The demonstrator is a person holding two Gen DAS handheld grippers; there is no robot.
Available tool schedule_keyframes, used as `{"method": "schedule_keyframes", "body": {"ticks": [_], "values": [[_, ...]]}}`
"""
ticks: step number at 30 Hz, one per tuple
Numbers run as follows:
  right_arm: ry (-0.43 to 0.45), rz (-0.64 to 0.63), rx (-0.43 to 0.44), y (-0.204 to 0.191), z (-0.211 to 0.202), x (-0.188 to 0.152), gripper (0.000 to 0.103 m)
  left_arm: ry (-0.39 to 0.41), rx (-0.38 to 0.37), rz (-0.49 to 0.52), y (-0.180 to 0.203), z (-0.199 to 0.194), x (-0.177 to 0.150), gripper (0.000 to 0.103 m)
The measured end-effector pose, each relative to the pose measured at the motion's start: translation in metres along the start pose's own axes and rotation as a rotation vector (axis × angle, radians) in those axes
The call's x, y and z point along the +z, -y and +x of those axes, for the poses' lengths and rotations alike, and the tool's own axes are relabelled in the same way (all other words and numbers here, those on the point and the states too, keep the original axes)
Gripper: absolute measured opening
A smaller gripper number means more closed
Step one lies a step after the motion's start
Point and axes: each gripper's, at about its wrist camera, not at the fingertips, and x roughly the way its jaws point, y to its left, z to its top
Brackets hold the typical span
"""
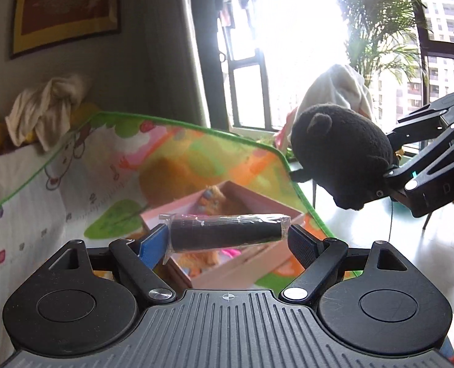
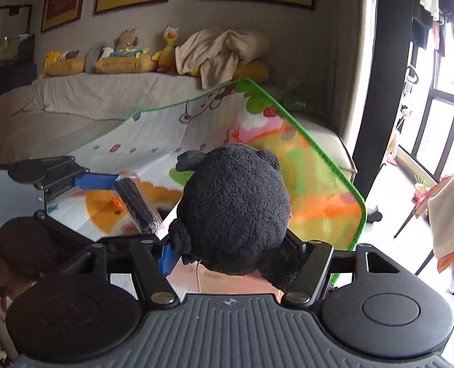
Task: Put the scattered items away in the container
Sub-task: 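Lower the cylinder and plush into the pink box and open both tools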
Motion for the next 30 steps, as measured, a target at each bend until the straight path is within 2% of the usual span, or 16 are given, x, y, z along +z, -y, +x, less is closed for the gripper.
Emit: {"method": "schedule_keyframes", "body": {"ticks": [3,6,9,11,13,15,21,26,30], "values": [[0.017,0.032,0.001,0.017,0.039,0.026,0.066,0.026,0.012,0.007,-0.016,0.040,0.019,0.089],[-0.021,0.090,0.021,0.034,0.083,0.044,0.066,0.016,0.022,0.003,-0.029,0.082,0.028,0.089],[-0.099,0.148,0.026,0.049,0.132,0.049,0.067,-0.013,0.027,-0.015,-0.045,0.123,0.031,0.089],[-0.183,0.204,0.063,0.059,0.163,0.044,0.075,-0.053,0.012,-0.033,-0.053,0.145,0.027,0.090],[-0.227,0.257,0.078,0.065,0.183,0.035,0.080,-0.114,-0.036,-0.044,-0.058,0.163,0.019,0.095],[-0.236,0.257,0.067,0.066,0.194,0.024,0.083,-0.137,-0.065,-0.034,-0.058,0.166,0.009,0.097],[-0.254,0.257,0.056,0.060,0.207,0.014,0.086,-0.178,-0.061,-0.038,-0.065,0.170,-0.008,0.099],[-0.220,0.188,0.038,0.037,0.196,0.021,0.088,-0.179,-0.028,-0.062,-0.075,0.163,-0.013,0.100],[-0.162,0.098,0.020,0.008,0.182,0.027,0.091,-0.153,0.010,-0.100,-0.089,0.134,-0.024,0.101]]}}
